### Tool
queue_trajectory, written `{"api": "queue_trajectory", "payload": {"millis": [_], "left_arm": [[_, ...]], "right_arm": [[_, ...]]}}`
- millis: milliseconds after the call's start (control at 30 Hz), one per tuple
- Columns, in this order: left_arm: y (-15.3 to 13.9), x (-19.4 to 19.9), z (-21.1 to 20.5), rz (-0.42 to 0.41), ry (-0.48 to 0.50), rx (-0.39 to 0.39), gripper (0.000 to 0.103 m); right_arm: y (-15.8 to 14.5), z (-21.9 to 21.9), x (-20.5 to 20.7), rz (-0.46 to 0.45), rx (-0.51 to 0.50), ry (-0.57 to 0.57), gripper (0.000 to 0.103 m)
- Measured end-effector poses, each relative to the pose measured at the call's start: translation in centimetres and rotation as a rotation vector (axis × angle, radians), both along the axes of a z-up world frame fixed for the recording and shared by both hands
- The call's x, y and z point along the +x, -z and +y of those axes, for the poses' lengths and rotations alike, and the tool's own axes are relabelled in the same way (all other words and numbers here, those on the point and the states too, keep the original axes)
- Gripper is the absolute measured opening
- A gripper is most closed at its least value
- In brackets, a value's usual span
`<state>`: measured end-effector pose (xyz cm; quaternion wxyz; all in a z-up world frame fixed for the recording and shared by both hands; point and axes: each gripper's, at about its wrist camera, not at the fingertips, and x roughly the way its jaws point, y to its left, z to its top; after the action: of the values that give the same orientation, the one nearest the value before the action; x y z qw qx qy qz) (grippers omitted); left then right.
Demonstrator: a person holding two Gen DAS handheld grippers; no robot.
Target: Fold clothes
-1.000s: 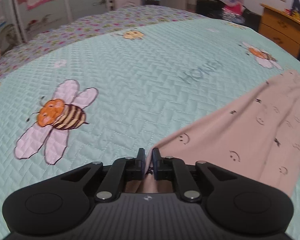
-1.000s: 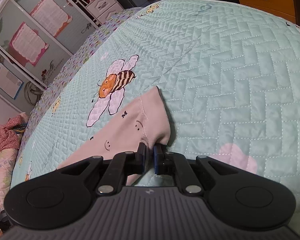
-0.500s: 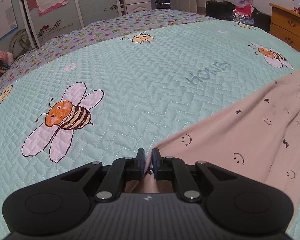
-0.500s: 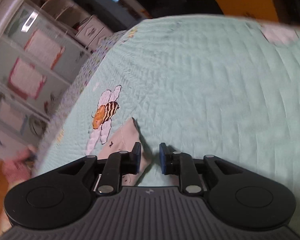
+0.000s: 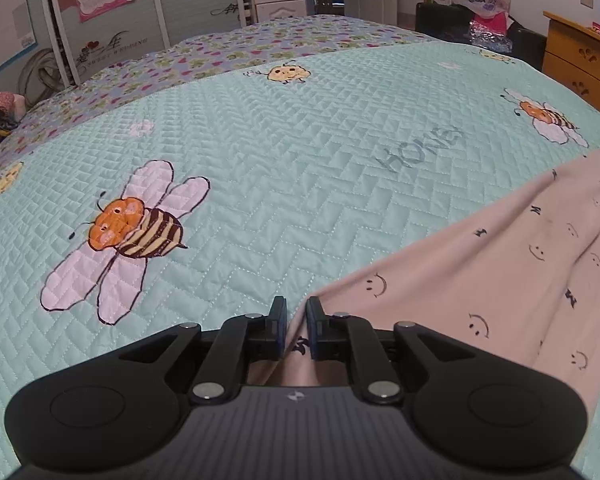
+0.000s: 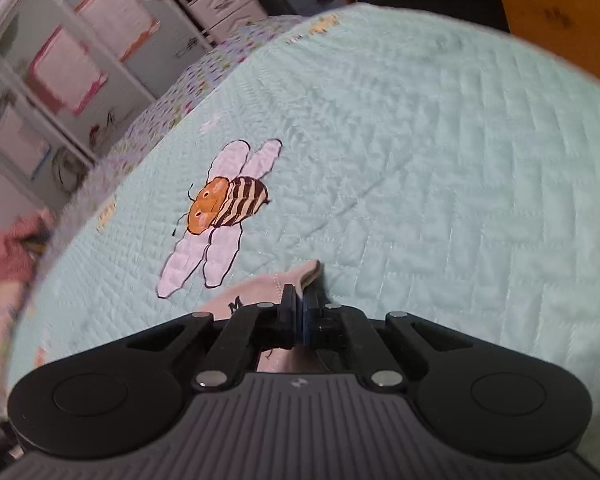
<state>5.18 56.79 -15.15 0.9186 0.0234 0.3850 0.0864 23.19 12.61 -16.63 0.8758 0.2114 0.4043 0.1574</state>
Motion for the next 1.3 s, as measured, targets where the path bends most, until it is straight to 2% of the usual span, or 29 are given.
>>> {"api": "queue_trajectory", "payload": {"millis": [167, 233, 267, 333, 400, 433, 467, 533, 600, 667, 767, 967, 1000, 1067, 1100, 1300], "left_arm": [[0.2, 0.1, -0.5, -0.009, -0.028, 0.028, 0.014], [0.0, 0.1, -0.6, -0.01, -0.047, 0.036, 0.017], [-0.1, 0.0, -0.6, -0.01, -0.057, 0.039, 0.023], [-0.7, -0.3, -0.2, -0.035, -0.097, 0.018, 0.031], [-1.6, -1.0, 0.3, -0.081, -0.156, -0.01, 0.031], [-2.1, -1.5, 0.5, -0.11, -0.19, -0.02, 0.031], [-2.8, -2.1, 0.6, -0.138, -0.221, -0.031, 0.031], [-4.0, -3.5, 0.7, -0.181, -0.267, -0.069, 0.031], [-4.9, -5.1, 0.3, -0.205, -0.26, -0.14, 0.032], [-5.3, -6.6, -0.3, -0.195, -0.23, -0.211, 0.037], [-4.4, -8.3, -1.1, -0.138, -0.209, -0.261, 0.037], [-1.3, -10.1, -0.5, -0.064, -0.248, -0.325, 0.037], [-0.7, -10.1, -0.3, -0.055, -0.256, -0.334, 0.037], [-0.1, -10.5, -0.1, -0.07, -0.268, -0.349, 0.037], [-0.1, -10.7, -0.2, -0.075, -0.271, -0.349, 0.037], [-0.2, -10.1, -0.6, -0.023, -0.215, -0.279, 0.037]], "right_arm": [[0.5, 0.0, 0.4, -0.028, -0.061, 0.031, 0.003], [0.6, -0.4, 0.2, -0.033, -0.029, 0.042, 0.005], [0.6, -0.9, 0.0, -0.029, -0.002, 0.051, 0.006], [0.0, -2.3, -1.3, -0.035, 0.034, 0.143, 0.016], [-0.9, -3.5, -3.4, -0.059, 0.023, 0.245, 0.031], [-1.3, -3.8, -4.6, -0.065, 0.026, 0.266, 0.033], [-1.4, -3.9, -5.6, -0.065, 0.055, 0.247, 0.033], [-0.9, -3.2, -7.3, 0.0, 0.145, 0.187, 0.033], [-0.3, -2.5, -8.9, 0.065, 0.23, 0.13, 0.033], [0.7, -1.3, -9.3, 0.132, 0.24, 0.125, 0.034], [2.6, -0.9, -9.2, 0.167, 0.368, 0.203, 0.035], [4.8, -1.8, -8.9, 0.164, 0.577, 0.377, 0.033], [5.2, -2.0, -8.9, 0.159, 0.612, 0.401, 0.031], [6.0, -2.4, -8.8, 0.162, 0.656, 0.433, 0.02], [6.1, -2.4, -8.7, 0.17, 0.648, 0.434, 0.004], [3.7, -2.3, -7.3, 0.107, 0.371, 0.324, 0.004]]}}
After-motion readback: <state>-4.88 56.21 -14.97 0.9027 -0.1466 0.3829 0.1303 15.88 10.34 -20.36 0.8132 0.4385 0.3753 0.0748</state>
